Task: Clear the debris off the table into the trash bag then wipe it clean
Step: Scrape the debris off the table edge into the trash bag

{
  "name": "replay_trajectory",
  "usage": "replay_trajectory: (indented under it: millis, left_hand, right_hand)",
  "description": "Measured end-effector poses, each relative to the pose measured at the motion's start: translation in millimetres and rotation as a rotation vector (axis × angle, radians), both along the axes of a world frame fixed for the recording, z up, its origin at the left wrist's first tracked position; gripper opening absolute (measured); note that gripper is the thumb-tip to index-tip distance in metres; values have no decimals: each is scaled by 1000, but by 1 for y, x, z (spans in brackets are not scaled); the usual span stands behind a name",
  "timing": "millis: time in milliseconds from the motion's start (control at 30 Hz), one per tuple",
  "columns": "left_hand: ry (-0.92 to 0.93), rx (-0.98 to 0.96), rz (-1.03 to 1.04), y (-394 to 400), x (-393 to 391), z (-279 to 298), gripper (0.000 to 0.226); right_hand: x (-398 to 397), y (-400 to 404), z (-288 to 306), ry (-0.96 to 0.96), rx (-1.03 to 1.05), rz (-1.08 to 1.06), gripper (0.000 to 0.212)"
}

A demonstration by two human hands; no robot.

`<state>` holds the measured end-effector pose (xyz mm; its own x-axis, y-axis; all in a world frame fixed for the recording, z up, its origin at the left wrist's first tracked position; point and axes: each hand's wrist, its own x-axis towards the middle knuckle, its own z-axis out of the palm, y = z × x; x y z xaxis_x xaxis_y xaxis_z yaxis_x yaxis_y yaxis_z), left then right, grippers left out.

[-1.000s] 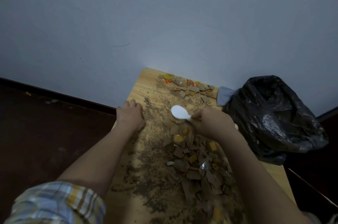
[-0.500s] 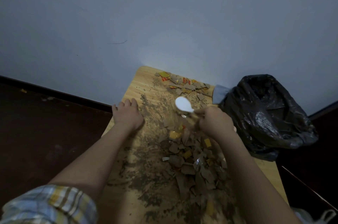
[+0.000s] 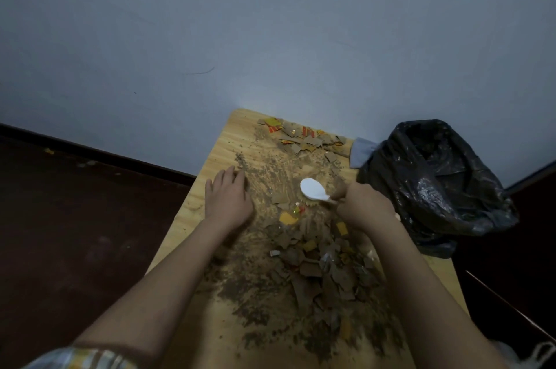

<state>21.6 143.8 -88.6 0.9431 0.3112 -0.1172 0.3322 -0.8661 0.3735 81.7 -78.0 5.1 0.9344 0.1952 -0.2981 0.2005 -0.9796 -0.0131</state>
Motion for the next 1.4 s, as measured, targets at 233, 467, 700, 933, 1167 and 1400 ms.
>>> replay_trajectory:
  millis: [233, 467, 700, 933, 1167, 1400]
  left_hand:
    - [15, -35, -34, -16, -11, 3, 54]
    - [37, -45, -34, -14, -20, 16, 54]
    - [-10, -33, -44, -7, 3, 32, 53]
    - [32, 32, -74, 11, 57, 33, 49]
    - [51, 109, -110, 28, 107, 9, 42]
    - [121, 157, -136, 32, 129, -10, 43]
  right_hand:
    - [-20, 26, -4, -2, 56, 106, 38]
    - [-24, 11, 10, 6, 108, 84, 36]
    - [15, 3, 21, -59, 411, -109, 37]
    - [83, 37, 20, -138, 335, -24, 35]
    - [151, 104, -5, -233, 4, 205, 25]
    - [177, 147, -21, -212, -148, 329, 30]
